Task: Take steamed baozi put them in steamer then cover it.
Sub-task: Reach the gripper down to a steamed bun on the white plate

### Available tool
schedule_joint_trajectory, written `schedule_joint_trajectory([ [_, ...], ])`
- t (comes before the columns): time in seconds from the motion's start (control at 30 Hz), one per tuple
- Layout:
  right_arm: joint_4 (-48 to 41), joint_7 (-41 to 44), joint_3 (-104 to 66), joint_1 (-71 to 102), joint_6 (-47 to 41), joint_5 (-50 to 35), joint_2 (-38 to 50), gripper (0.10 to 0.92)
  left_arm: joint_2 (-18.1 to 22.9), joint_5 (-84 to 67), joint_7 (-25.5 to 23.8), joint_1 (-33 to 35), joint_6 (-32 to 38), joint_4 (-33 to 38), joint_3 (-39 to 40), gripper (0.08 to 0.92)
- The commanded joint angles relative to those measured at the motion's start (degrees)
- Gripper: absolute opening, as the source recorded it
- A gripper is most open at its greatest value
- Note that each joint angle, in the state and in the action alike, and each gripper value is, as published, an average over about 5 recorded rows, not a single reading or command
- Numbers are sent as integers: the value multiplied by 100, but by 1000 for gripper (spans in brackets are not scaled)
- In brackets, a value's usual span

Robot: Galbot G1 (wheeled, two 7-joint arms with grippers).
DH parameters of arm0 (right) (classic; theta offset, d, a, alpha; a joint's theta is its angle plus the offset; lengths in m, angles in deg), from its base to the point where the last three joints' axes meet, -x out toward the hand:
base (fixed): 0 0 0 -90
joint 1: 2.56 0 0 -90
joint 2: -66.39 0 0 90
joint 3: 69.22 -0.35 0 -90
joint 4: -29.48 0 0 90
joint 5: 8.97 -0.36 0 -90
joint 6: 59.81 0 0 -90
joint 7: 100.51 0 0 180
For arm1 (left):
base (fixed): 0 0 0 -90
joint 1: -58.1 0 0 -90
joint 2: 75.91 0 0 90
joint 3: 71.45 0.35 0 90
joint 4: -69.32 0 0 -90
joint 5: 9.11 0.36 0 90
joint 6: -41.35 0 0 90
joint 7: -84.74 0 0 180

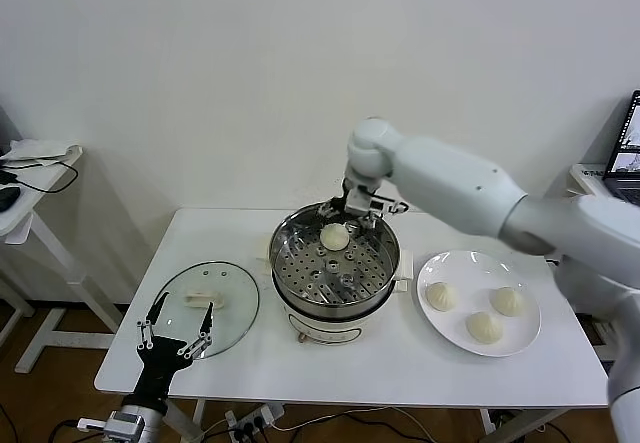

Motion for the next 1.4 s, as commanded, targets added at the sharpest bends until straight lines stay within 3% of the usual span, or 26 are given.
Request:
schedule_joint_trajectory([
  [0.03, 872, 513, 343, -893, -1343, -1722, 1221, 823, -11, 8, 2, 31, -9, 40, 12, 823],
  [0.3, 961, 808, 575, -685, -2836, -2119, 2548, 823, -13, 67, 2, 69, 9, 79, 66, 823],
  [0.53, 864, 683, 19, 536, -3404, -1646, 3014, 823, 6, 99, 21, 86, 24, 96, 107, 823],
  [0.93, 491, -13, -1245, 2308, -3934, -920, 2735, 823, 53, 167, 33, 90, 57, 42, 190, 823],
  [1.4, -48, -521, -2115, 3145, -3969, -585, 2051, 823, 52, 213, 32, 122, 114, 32, 208, 823],
])
